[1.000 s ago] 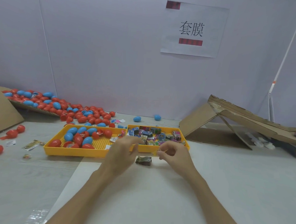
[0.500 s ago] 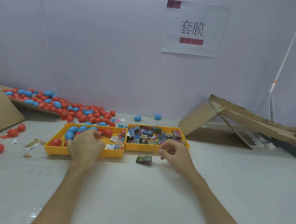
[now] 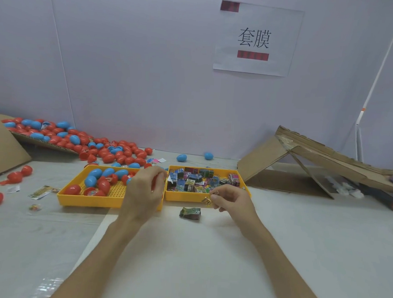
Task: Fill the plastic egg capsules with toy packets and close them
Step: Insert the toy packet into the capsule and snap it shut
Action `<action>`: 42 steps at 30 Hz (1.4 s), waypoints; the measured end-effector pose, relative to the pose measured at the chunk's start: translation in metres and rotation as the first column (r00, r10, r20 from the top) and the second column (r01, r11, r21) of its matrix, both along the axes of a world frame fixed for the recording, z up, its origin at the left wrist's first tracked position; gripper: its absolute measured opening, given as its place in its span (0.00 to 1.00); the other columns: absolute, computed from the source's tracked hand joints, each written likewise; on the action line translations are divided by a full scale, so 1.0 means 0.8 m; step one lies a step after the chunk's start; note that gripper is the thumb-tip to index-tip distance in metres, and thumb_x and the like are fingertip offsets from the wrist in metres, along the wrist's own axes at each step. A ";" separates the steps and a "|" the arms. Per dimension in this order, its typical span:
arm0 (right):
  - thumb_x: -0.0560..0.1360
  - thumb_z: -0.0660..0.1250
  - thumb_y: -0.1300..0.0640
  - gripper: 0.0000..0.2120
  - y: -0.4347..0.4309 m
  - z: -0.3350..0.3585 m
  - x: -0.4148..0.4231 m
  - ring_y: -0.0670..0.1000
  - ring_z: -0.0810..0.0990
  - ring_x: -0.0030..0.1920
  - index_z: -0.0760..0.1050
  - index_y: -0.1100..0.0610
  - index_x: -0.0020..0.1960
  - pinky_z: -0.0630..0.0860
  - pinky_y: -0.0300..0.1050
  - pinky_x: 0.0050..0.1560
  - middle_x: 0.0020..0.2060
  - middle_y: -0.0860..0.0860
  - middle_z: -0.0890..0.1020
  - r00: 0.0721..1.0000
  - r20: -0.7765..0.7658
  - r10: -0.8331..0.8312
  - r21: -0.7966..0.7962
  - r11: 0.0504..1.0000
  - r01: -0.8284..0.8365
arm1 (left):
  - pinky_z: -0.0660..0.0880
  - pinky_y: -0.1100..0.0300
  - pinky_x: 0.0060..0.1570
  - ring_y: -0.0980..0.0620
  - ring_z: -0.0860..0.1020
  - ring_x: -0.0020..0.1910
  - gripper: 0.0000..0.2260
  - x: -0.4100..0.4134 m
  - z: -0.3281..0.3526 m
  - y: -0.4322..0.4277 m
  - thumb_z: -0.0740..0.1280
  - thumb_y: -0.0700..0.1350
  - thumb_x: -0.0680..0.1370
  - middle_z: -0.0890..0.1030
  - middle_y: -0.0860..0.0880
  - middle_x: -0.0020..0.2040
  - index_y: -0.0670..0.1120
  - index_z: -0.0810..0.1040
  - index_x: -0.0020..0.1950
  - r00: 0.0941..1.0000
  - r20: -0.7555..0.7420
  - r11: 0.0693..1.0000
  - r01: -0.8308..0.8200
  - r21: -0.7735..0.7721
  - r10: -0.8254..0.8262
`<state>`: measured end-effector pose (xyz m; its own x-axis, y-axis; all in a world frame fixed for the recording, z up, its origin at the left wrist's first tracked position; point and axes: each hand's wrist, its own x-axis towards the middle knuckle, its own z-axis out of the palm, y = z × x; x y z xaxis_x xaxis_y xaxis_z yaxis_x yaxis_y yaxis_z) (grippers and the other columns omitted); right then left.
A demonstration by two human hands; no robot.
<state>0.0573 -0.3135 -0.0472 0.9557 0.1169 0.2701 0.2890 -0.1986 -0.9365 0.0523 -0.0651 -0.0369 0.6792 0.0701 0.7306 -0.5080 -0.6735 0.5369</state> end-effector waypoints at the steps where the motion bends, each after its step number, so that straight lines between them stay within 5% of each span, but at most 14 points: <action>1: 0.76 0.72 0.64 0.03 -0.001 0.001 -0.001 0.46 0.81 0.35 0.83 0.57 0.47 0.76 0.38 0.38 0.33 0.49 0.84 1.000 -0.019 0.020 0.027 0.999 -0.019 | 0.68 0.66 0.35 0.56 0.75 0.35 0.07 -0.004 0.000 -0.008 0.65 0.38 0.82 0.79 0.55 0.36 0.44 0.82 0.47 0.997 -0.008 0.997 0.072 -0.008 -0.073; 6: 0.72 0.78 0.58 0.07 0.000 0.004 -0.004 0.48 0.80 0.36 0.85 0.50 0.48 0.77 0.40 0.41 0.35 0.52 0.84 0.979 -0.098 0.179 0.131 0.978 -0.165 | 0.65 0.65 0.30 0.56 0.71 0.29 0.08 -0.016 -0.013 -0.046 0.68 0.51 0.80 0.76 0.53 0.29 0.53 0.80 0.41 0.899 -0.185 0.916 0.400 -0.024 -0.397; 9: 0.68 0.79 0.53 0.13 0.001 0.002 -0.004 0.50 0.80 0.36 0.84 0.50 0.52 0.77 0.41 0.43 0.35 0.51 0.83 0.958 -0.105 0.267 0.131 0.959 -0.253 | 0.73 0.64 0.33 0.57 0.79 0.32 0.06 -0.018 -0.021 -0.056 0.70 0.54 0.79 0.82 0.54 0.34 0.53 0.81 0.46 0.791 -0.348 0.858 0.504 -0.096 -0.504; 12: 0.67 0.80 0.51 0.18 0.003 0.001 -0.005 0.50 0.80 0.37 0.83 0.50 0.55 0.78 0.41 0.44 0.36 0.53 0.84 0.944 -0.108 0.312 0.103 0.948 -0.302 | 0.78 0.48 0.41 0.45 0.83 0.41 0.11 -0.018 -0.018 -0.057 0.72 0.59 0.77 0.85 0.46 0.41 0.52 0.80 0.51 0.758 -0.445 0.877 0.439 -0.195 -0.478; 15: 0.68 0.80 0.56 0.16 0.004 0.001 -0.006 0.50 0.80 0.37 0.82 0.51 0.55 0.77 0.40 0.42 0.36 0.53 0.83 0.943 -0.097 0.318 0.082 0.947 -0.311 | 0.70 0.69 0.32 0.61 0.79 0.33 0.07 -0.018 -0.014 -0.056 0.73 0.51 0.78 0.82 0.58 0.34 0.49 0.82 0.51 0.700 -0.466 0.839 0.481 -0.255 -0.542; 18: 0.69 0.78 0.62 0.16 0.004 0.000 -0.006 0.50 0.81 0.39 0.82 0.53 0.55 0.77 0.41 0.42 0.38 0.55 0.84 0.955 -0.084 0.283 0.109 0.956 -0.274 | 0.74 0.69 0.39 0.61 0.81 0.39 0.03 -0.014 -0.013 -0.052 0.72 0.43 0.79 0.83 0.59 0.36 0.49 0.85 0.46 0.691 -0.492 0.847 0.467 -0.255 -0.529; 21: 0.70 0.77 0.65 0.15 0.004 0.001 -0.005 0.50 0.81 0.39 0.81 0.55 0.55 0.76 0.40 0.41 0.38 0.54 0.84 0.967 -0.071 0.244 0.117 0.965 -0.234 | 0.70 0.73 0.32 0.66 0.79 0.34 0.04 -0.016 -0.011 -0.055 0.74 0.44 0.77 0.82 0.62 0.34 0.52 0.84 0.43 0.676 -0.534 0.859 0.440 -0.261 -0.508; 30: 0.74 0.75 0.55 0.10 0.007 0.003 -0.005 0.51 0.82 0.40 0.79 0.58 0.52 0.77 0.42 0.41 0.40 0.51 0.84 0.975 -0.130 0.182 0.155 0.975 -0.161 | 0.64 0.66 0.25 0.59 0.70 0.26 0.09 -0.013 -0.013 -0.052 0.74 0.48 0.77 0.75 0.54 0.28 0.54 0.82 0.37 0.597 -0.537 0.790 0.321 -0.522 -0.597; 34: 0.73 0.76 0.55 0.06 0.008 0.000 -0.007 0.49 0.80 0.39 0.79 0.55 0.43 0.76 0.40 0.41 0.37 0.50 0.82 0.953 -0.164 0.254 0.088 0.966 -0.243 | 0.65 0.66 0.25 0.59 0.70 0.26 0.09 -0.013 -0.014 -0.051 0.74 0.49 0.77 0.75 0.54 0.28 0.55 0.82 0.37 0.620 -0.520 0.792 0.311 -0.525 -0.588; 42: 0.74 0.74 0.60 0.04 0.006 0.000 -0.005 0.49 0.79 0.39 0.80 0.56 0.42 0.76 0.40 0.41 0.37 0.51 0.81 0.964 -0.150 0.222 0.139 0.970 -0.201 | 0.64 0.66 0.25 0.57 0.69 0.26 0.08 -0.010 -0.016 -0.049 0.74 0.49 0.77 0.74 0.51 0.29 0.49 0.82 0.40 0.602 -0.527 0.784 0.312 -0.536 -0.600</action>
